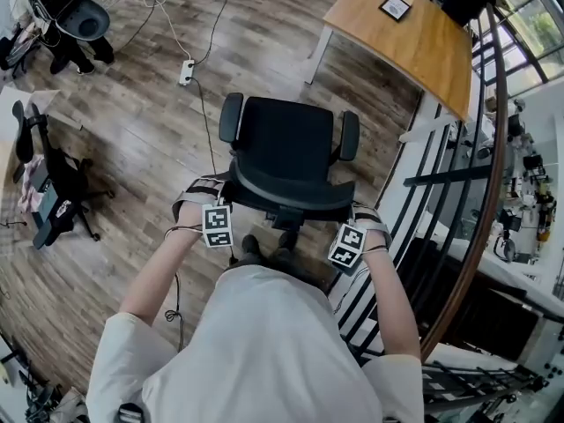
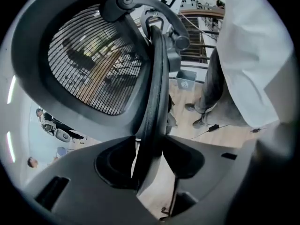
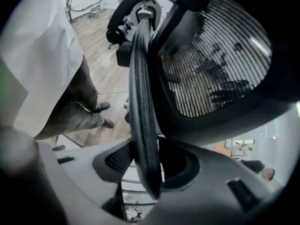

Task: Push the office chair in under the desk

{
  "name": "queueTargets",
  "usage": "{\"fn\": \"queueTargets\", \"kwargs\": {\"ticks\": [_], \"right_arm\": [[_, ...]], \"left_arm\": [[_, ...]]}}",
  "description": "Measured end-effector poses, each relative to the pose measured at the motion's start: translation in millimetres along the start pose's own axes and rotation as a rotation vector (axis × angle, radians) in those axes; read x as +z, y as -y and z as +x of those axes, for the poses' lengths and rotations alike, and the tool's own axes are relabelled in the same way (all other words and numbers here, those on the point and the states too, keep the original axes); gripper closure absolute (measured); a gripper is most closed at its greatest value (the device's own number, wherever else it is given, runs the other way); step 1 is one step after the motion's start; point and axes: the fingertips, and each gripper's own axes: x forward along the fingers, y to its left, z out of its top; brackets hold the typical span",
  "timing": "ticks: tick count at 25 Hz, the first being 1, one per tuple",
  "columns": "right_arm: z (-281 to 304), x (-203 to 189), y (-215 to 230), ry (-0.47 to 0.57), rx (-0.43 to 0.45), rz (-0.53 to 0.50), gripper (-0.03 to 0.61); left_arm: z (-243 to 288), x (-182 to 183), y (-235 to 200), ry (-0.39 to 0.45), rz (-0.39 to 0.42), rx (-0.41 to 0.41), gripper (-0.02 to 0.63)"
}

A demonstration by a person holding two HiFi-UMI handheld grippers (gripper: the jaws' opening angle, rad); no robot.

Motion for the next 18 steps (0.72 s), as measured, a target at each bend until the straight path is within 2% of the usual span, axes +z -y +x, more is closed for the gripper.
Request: {"fn": "queueTargets", "kwargs": {"ticks": [6, 11, 13, 18], "right_arm": [[26, -14, 3, -0.053, -0.072, -0.015, 0.431], [33, -16, 10, -0.035, -0.152, -0.032, 0.434], [33, -17, 14, -0.031, -0.185, -0.034, 0.485], [36, -16, 13, -0.022, -0.204, -0.033, 0.489]], "left_arm": [[22, -13, 0, -0.076, 0.056, 0.032, 0.446], [31, -14, -2, -0.118, 0.136, 0.063, 0.522], [34, -15, -2, -0.134, 0.164, 0.070, 0.542], [38, -16, 0, -0.141, 0.169, 0.067, 0.549]]}}
